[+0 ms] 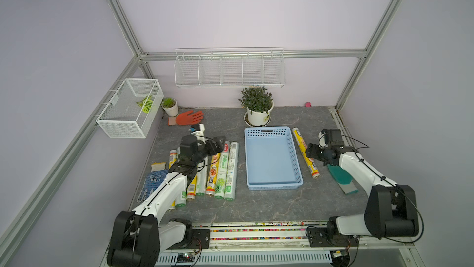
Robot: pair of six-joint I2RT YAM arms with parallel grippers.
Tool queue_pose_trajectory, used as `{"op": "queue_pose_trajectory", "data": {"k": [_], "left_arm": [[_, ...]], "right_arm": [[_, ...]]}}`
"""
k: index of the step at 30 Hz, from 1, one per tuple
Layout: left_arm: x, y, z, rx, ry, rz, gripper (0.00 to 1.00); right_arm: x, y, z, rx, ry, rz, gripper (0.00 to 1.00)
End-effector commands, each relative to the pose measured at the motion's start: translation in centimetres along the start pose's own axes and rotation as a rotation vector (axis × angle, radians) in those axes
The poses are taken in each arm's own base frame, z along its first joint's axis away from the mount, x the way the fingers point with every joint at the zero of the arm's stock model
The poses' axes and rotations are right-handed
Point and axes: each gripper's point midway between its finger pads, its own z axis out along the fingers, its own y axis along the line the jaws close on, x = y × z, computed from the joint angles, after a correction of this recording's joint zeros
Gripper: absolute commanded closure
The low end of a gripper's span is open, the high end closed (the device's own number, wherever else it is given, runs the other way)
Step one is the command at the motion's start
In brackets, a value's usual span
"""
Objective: Put the plastic wrap into the basket
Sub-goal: Pick up the plastic wrap from the center of the board.
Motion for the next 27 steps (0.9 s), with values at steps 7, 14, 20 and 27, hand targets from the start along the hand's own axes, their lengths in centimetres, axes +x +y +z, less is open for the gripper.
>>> {"op": "queue_pose_trajectory", "data": {"k": [7,14,20,27], "left_arm": [[4.3,-10.8,4.6,0.003,0.228,0.16,0.0],[7.4,-17.0,9.3,0.089,0.348,0.16,0.0],[10.0,-21.2,13.9,0.118,0.448,0.142,0.0],[12.7,-22.7,17.6,0.074,0.497,0.109,0.0]], "right_arm": [[0.0,1.1,1.6,-0.049,0.107,-0.039,0.26],[-0.3,1.7,4.4,-0.068,0.199,-0.031,0.29],[-0.7,1.6,5.9,-0.058,0.239,-0.049,0.29],[0.0,0.9,7.2,-0.027,0.3,-0.098,0.27]]}}
